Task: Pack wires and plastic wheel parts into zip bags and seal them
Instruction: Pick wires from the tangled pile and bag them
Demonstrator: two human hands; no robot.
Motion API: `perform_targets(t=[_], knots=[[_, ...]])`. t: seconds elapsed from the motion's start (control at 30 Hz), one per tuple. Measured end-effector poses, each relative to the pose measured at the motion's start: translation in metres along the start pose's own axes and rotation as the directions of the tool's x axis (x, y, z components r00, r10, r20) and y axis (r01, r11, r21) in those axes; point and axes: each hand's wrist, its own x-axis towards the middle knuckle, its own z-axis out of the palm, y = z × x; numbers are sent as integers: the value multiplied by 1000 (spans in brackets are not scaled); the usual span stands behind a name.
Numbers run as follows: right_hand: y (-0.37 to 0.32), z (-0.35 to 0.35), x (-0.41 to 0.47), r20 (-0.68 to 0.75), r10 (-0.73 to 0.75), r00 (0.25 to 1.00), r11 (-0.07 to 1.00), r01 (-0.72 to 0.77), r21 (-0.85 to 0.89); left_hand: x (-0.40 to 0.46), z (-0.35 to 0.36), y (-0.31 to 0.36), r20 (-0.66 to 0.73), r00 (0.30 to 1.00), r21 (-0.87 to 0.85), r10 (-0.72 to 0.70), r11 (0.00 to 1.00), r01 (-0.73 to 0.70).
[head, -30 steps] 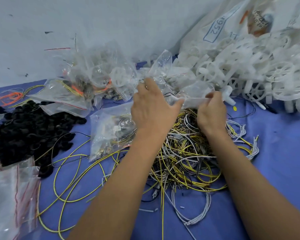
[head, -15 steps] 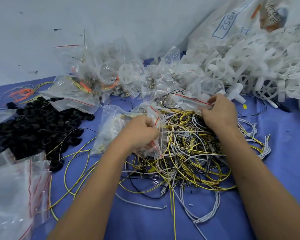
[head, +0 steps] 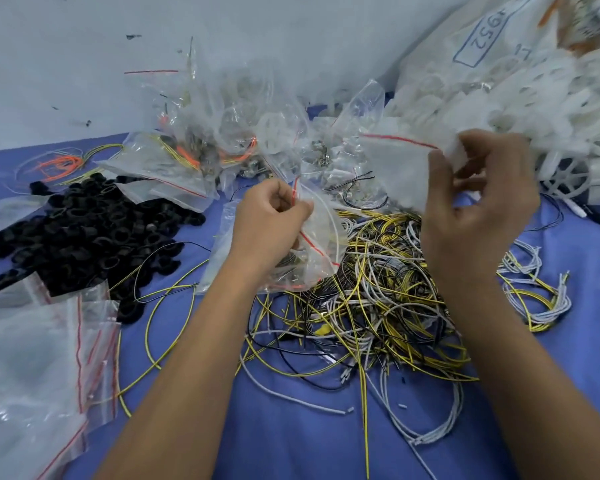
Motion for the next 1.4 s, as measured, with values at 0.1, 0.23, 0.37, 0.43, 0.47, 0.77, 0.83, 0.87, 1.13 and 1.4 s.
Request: perform_targets(t=[0.1, 0.23, 0.37, 0.43, 0.47, 0.77, 0.83, 0.87, 1.13, 1.4], knots=[[-7, 1, -1, 17, 19, 1000, 991, -21, 132, 0, -1, 2, -22, 1000, -43, 22, 999, -23], [-32, 12, -16, 361, 243, 900, 780, -403, 479, -1, 1, 2, -44, 999, -96, -1, 995, -4], [-45, 24, -30, 597, 455, 661, 469, -747, 471, -4, 5, 2, -96, 994, -168, -42, 985, 26], [-40, 26, -33, 664, 546, 510, 279, -859, 430, -4, 3, 5, -136, 989, -210, -53, 977, 23], [-36, 26, -33, 685, 579, 441, 197, -892, 408, -3, 0, 6, -154, 987, -224, -54, 974, 18], [-21, 30, -47, 671, 350, 653, 850, -523, 65, -8, 5, 20, -150, 938, 105, 313, 948, -300], [-26, 30, -48, 716, 264, 646, 882, -462, 91, -12, 11, 26, -100, 908, 206, 407, 901, -381], [-28, 29, -47, 750, 230, 620, 869, -478, 129, -15, 14, 29, -66, 892, 240, 447, 875, -421], [-27, 29, -44, 810, 100, 578, 911, -381, 159, -31, 33, 56, 55, 875, 178, 481, 858, -482], [-30, 27, -47, 936, -86, 342, 929, -312, 199, -39, 42, 64, -53, 929, 50, 367, 930, -365]])
